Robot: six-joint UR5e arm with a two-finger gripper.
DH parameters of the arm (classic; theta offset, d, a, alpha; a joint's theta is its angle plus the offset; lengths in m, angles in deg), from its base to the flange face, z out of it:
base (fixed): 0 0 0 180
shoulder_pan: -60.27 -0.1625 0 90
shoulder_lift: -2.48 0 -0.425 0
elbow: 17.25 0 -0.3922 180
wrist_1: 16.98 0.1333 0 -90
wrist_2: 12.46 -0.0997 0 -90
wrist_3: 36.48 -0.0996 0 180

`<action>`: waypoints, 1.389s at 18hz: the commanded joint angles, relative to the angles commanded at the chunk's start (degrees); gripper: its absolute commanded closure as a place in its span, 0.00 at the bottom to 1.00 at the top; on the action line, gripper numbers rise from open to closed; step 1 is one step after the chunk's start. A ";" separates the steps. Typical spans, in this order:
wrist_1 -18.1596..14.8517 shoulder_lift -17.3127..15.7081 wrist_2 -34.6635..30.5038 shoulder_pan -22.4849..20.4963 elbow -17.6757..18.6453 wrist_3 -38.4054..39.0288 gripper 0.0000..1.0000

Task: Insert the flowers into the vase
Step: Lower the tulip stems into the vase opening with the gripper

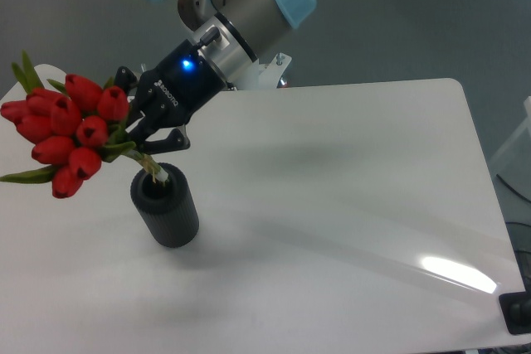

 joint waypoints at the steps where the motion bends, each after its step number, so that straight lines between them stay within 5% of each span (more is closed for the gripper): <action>1: 0.18 0.00 0.00 0.09 0.09 -0.18 0.78; 25: 0.97 5.27 -0.09 -0.35 5.80 -9.41 0.78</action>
